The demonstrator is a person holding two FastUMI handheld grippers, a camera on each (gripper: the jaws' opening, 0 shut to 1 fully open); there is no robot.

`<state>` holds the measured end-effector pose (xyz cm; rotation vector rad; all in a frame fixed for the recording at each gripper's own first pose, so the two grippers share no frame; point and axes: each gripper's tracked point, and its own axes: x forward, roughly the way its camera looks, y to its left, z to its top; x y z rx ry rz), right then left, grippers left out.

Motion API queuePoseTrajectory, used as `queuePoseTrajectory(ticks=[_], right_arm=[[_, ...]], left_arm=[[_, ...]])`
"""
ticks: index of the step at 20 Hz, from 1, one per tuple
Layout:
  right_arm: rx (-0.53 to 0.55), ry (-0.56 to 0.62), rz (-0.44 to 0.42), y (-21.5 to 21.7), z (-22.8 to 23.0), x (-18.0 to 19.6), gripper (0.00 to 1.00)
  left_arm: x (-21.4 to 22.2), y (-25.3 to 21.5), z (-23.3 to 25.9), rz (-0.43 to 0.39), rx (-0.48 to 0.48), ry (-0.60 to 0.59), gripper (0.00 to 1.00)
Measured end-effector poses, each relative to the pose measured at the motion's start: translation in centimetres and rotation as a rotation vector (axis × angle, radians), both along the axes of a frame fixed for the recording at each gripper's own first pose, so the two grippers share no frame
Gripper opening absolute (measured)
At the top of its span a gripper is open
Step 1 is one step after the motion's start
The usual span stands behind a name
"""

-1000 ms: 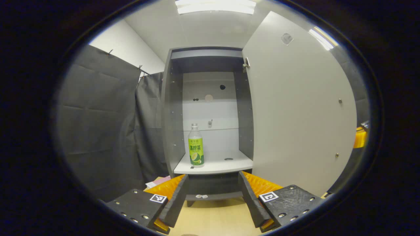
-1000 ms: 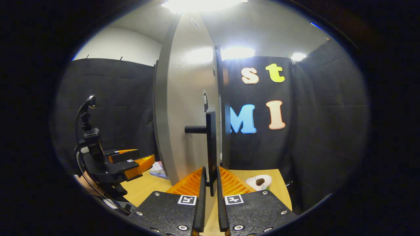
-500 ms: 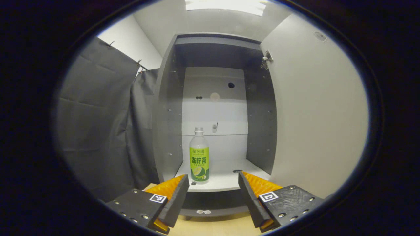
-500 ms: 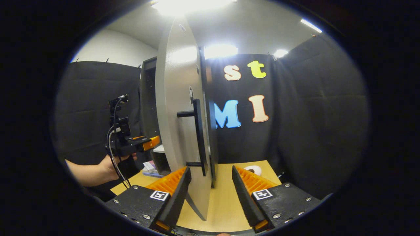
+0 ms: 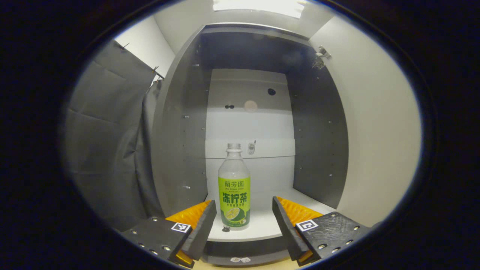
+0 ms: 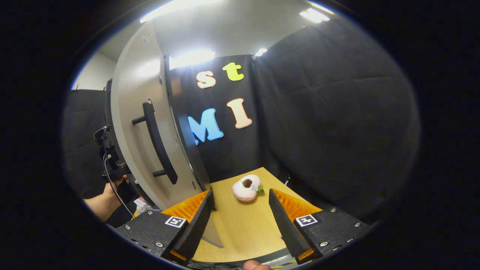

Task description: Open the cabinet door with the right hand, grasp the bottle in the cabinet with the left hand and place it on the coaster, then close the cabinet door with the right hand.

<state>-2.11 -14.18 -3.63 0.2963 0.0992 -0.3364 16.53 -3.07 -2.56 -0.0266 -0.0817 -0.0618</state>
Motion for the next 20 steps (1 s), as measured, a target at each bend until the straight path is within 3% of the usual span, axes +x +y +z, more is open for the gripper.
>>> queuePoseTrajectory(ticks=[3,8,9,10,14,18,19,20], right_arm=[[-0.005,0.043,-0.082,0.1,-2.0,0.2,0.90],[-0.037,0.123,-0.096,2.2,-4.5,1.7,0.91],[-0.057,0.140,-0.094,2.4,-4.7,2.1,0.90],[-0.079,0.151,-0.094,2.3,-4.7,2.4,0.90],[-0.151,0.160,-0.091,2.1,-4.6,3.2,0.90],[-0.195,0.182,-0.077,2.2,-5.2,3.7,0.90],[-0.207,0.179,-0.067,2.3,-5.2,3.7,0.90],[-0.218,0.176,-0.055,2.3,-5.2,3.7,0.91]], left_arm=[[3.5,0.8,-0.2,0.005,-0.005,-0.006,0.86],[8.5,0.9,-2.0,-0.014,-0.009,0.015,0.86],[8.9,0.8,-2.1,-0.016,-0.004,0.014,0.92],[9.4,0.5,-2.3,-0.021,-0.005,0.015,0.92],[9.2,0.5,-2.2,0.004,0.010,0.016,0.71],[6.6,1.3,0.3,0.012,-0.013,-0.042,0.71],[5.7,1.5,1.1,0.011,-0.007,-0.054,0.63],[4.7,1.6,1.5,0.007,0.002,-0.059,0.63]])
